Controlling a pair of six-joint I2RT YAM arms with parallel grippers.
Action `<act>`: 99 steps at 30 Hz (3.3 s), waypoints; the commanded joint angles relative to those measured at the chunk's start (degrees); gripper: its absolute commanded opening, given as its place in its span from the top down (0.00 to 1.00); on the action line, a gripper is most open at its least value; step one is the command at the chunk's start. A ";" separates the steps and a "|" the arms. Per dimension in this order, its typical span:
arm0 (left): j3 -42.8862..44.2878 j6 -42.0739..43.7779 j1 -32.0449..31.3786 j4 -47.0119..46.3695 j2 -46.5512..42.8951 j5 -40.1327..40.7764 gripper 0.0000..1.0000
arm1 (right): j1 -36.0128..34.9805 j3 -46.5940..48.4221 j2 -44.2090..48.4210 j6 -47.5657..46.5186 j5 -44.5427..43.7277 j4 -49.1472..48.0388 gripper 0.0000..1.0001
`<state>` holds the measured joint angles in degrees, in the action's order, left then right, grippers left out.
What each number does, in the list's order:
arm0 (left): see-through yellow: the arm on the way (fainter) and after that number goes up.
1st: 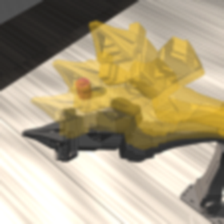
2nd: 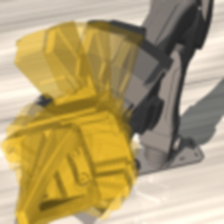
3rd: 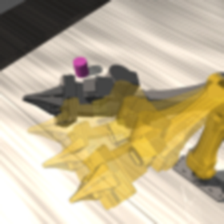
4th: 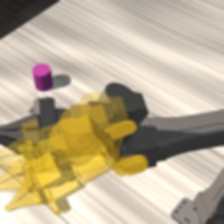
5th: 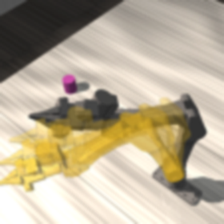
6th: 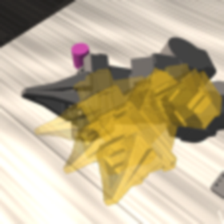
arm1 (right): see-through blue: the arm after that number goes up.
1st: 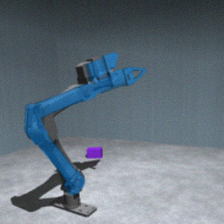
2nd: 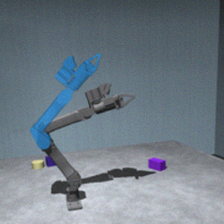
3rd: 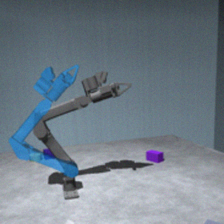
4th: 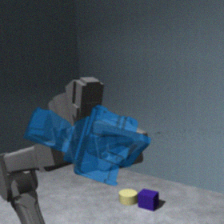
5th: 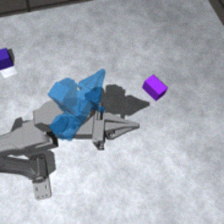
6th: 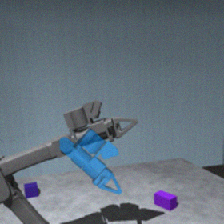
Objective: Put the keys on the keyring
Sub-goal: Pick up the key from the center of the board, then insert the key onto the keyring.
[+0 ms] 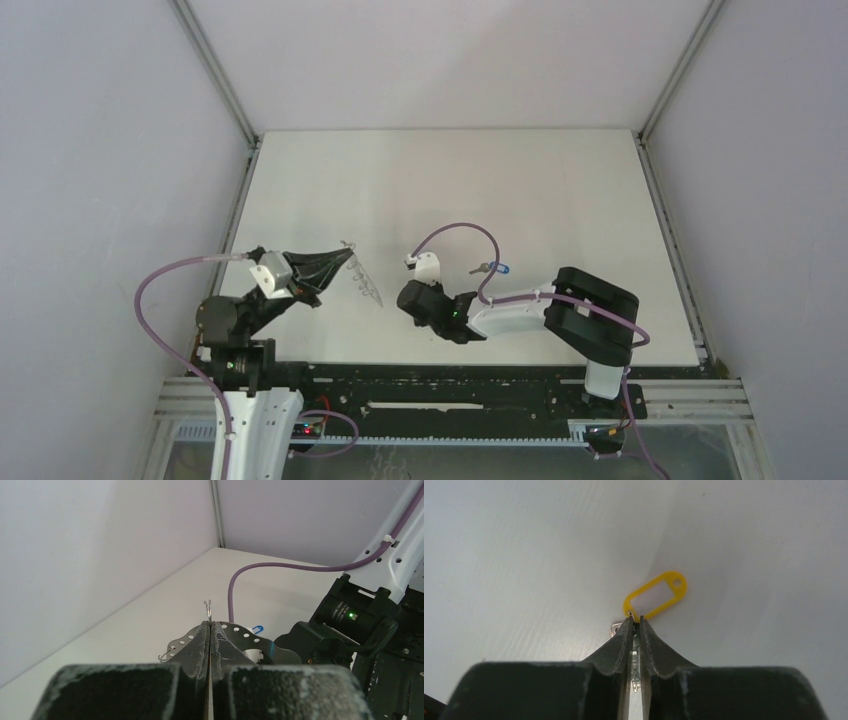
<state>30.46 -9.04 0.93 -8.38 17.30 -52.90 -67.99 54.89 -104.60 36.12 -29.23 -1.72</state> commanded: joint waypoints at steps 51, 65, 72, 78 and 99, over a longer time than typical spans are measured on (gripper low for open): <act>11.91 11.87 -18.97 1.26 22.83 -30.71 1.00 | 15.03 8.84 46.18 -82.07 68.77 25.20 1.00; 13.44 23.95 -25.78 1.31 24.76 -30.86 1.00 | 9.18 11.51 48.21 -92.79 64.28 25.25 1.00; 13.70 26.85 -26.76 1.35 25.58 -30.32 1.00 | 4.93 11.99 47.80 -95.89 59.31 26.26 1.00; 13.49 25.82 -27.03 1.36 25.68 -30.22 1.00 | 3.09 11.98 47.20 -96.99 56.58 24.19 1.00; 13.83 23.97 -27.18 2.67 26.35 -28.17 1.00 | 0.57 12.96 45.49 -98.05 56.56 23.61 1.00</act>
<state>41.39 15.44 -25.87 -5.32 43.62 -81.71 -66.89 65.56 -58.98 -61.32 27.49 23.31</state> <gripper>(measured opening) 0.006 0.007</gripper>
